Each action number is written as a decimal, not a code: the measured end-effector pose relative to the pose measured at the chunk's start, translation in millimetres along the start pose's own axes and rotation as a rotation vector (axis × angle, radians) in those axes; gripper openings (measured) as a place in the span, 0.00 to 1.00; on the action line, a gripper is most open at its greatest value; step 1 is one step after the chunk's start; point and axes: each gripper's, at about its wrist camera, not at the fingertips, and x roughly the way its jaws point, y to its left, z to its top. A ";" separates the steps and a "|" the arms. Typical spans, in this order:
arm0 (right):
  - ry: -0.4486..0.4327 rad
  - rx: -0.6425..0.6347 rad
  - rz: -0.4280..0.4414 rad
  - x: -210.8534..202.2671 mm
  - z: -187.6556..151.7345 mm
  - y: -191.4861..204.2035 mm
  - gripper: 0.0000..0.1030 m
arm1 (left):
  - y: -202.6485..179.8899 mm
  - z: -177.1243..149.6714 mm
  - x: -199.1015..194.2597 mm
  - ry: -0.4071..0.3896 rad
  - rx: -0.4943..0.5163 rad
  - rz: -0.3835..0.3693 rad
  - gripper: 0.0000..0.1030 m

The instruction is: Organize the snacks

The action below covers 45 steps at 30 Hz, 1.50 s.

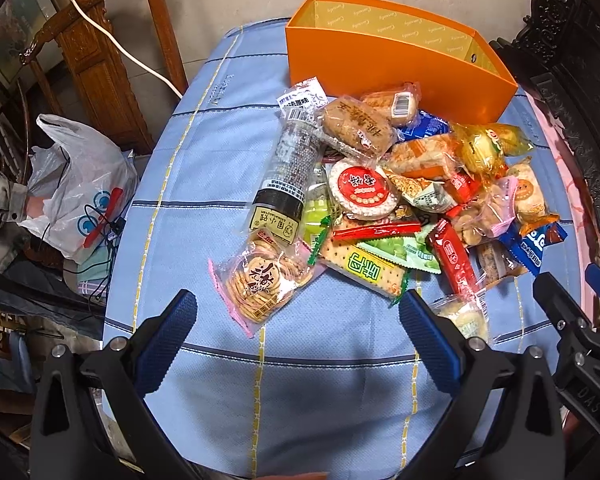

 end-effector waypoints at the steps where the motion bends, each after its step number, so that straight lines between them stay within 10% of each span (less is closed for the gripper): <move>1: 0.000 0.000 0.000 -0.1 0.0 0.0 0.97 | -0.3 -0.2 0.0 0.000 0.000 -0.001 0.96; 26: 0.012 0.013 -0.007 6.9 -3.0 0.3 0.97 | 4.2 3.3 7.3 0.010 0.010 -0.009 0.96; 38: 0.020 0.072 -0.023 25.6 -12.6 -25.6 0.97 | 29.5 7.5 21.4 -0.113 -0.031 -0.053 0.96; 45: 0.058 0.132 -0.031 42.9 -30.5 -40.0 0.97 | 44.1 16.7 67.8 0.033 0.027 -0.055 0.96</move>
